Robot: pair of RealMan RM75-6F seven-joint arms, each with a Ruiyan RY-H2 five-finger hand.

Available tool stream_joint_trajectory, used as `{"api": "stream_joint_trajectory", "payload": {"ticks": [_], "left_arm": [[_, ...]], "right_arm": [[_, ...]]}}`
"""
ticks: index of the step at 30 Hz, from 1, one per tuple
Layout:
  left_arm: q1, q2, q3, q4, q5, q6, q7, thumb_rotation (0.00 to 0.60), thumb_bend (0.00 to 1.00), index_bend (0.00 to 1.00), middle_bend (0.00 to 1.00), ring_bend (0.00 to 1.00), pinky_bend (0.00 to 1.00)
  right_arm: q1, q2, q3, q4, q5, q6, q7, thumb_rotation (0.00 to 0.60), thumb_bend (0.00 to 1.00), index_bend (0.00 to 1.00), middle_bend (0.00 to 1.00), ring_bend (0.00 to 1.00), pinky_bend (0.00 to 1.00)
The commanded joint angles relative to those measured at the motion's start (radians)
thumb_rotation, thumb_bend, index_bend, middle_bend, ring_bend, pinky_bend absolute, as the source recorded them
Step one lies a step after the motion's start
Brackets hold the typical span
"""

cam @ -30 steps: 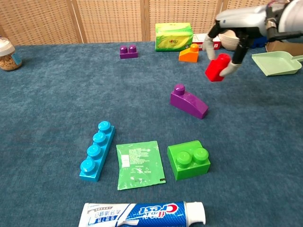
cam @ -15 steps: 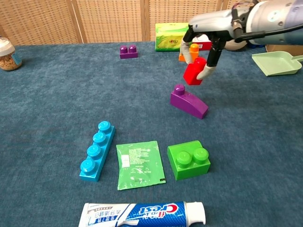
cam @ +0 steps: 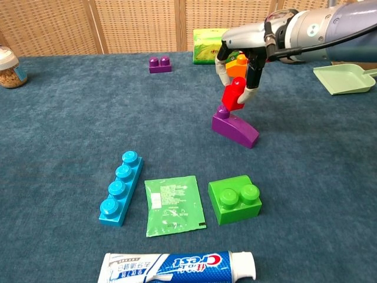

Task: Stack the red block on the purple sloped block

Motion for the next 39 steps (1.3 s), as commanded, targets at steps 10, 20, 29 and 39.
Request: {"api": "stream_joint_trajectory", "payload": {"ticks": [10,20,29,39], "left_arm": [[0.000,-0.003,0.003,0.012,-0.003,-0.007,-0.013,0.600,0.35,0.26,0.00,0.00,0.00],[-0.002,-0.007,0.006,0.018,-0.003,-0.014,-0.019,0.600,0.35,0.26,0.00,0.00,0.00],[-0.004,-0.009,0.007,0.028,-0.004,-0.017,-0.032,0.600,0.35,0.26,0.00,0.00,0.00],[-0.006,-0.016,0.006,0.043,-0.005,-0.016,-0.045,0.600,0.35,0.26,0.00,0.00,0.00]], "right_arm": [[0.022,-0.023,-0.031,0.027,0.019,0.020,-0.025,0.600,0.19,0.63,0.27,0.08,0.11],[0.034,-0.038,-0.040,0.053,0.033,0.016,-0.029,0.600,0.19,0.63,0.27,0.08,0.11],[0.049,-0.053,-0.049,0.067,0.047,0.012,-0.042,0.600,0.18,0.62,0.27,0.08,0.11],[0.060,-0.054,-0.052,0.049,0.064,0.030,-0.060,0.600,0.18,0.62,0.27,0.08,0.11]]}}
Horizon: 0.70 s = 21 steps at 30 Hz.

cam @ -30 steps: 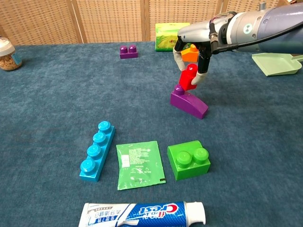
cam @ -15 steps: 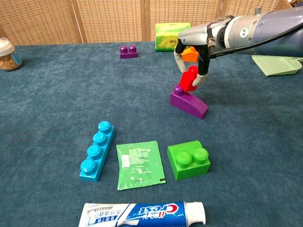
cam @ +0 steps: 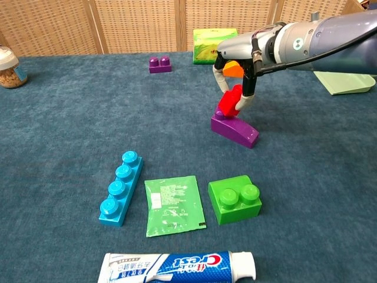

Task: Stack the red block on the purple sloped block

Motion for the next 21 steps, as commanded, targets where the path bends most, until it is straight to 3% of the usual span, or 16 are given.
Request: {"api": "stream_joint_trajectory", "payload": {"ticks": [1,21], "left_arm": [[0.000,-0.003,0.000,0.004,0.001,0.001,-0.004,0.600,0.35,0.26,0.00,0.00,0.00],[-0.002,-0.019,0.004,0.035,-0.003,-0.004,-0.029,0.600,0.35,0.26,0.00,0.00,0.00]], "right_arm": [[0.004,0.000,-0.001,-0.006,0.008,0.007,-0.007,0.600,0.18,0.62,0.26,0.08,0.11],[0.026,-0.009,-0.008,-0.010,0.045,0.029,-0.048,0.600,0.18,0.62,0.26,0.08,0.11]]}}
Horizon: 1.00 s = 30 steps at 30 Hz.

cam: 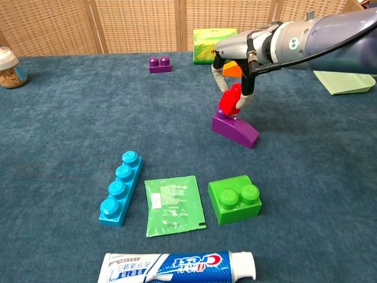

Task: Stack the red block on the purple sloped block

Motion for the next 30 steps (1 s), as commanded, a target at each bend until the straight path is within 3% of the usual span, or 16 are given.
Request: {"api": "stream_joint_trajectory", "payload": {"ticks": [1,30], "left_arm": [[0.000,0.000,0.001,0.002,-0.001,-0.001,-0.001,0.600,0.35,0.26,0.00,0.00,0.00],[-0.006,-0.011,0.003,0.022,-0.005,-0.010,-0.017,0.600,0.35,0.26,0.00,0.00,0.00]], "right_arm": [[0.002,-0.003,-0.002,0.003,0.003,0.000,-0.004,0.600,0.18,0.62,0.26,0.08,0.11],[0.009,0.002,-0.007,-0.030,0.014,0.037,-0.043,0.600,0.18,0.61,0.26,0.08,0.11]]}}
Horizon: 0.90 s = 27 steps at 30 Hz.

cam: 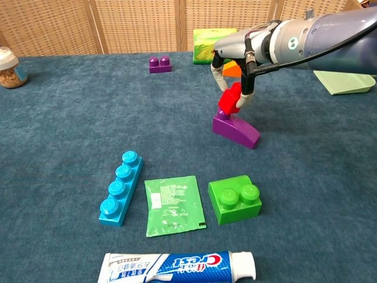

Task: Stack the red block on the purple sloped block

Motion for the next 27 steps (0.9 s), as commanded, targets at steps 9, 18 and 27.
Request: {"api": "stream_joint_trajectory", "payload": {"ticks": [9,18,27], "left_arm": [[0.002,-0.004,0.004,0.014,-0.003,-0.001,-0.012,0.600,0.35,0.26,0.00,0.00,0.00],[0.002,-0.009,0.005,0.027,-0.006,0.000,-0.023,0.600,0.35,0.26,0.00,0.00,0.00],[0.002,-0.013,0.006,0.033,-0.006,-0.001,-0.028,0.600,0.35,0.26,0.00,0.00,0.00]], "right_arm": [[0.006,-0.020,-0.009,0.000,0.009,0.013,-0.029,0.600,0.18,0.61,0.26,0.08,0.11],[0.009,-0.034,-0.011,0.013,0.017,0.016,-0.045,0.600,0.18,0.61,0.26,0.08,0.11],[0.010,-0.049,-0.015,0.022,0.019,0.025,-0.063,0.600,0.18,0.60,0.26,0.08,0.11]]}}
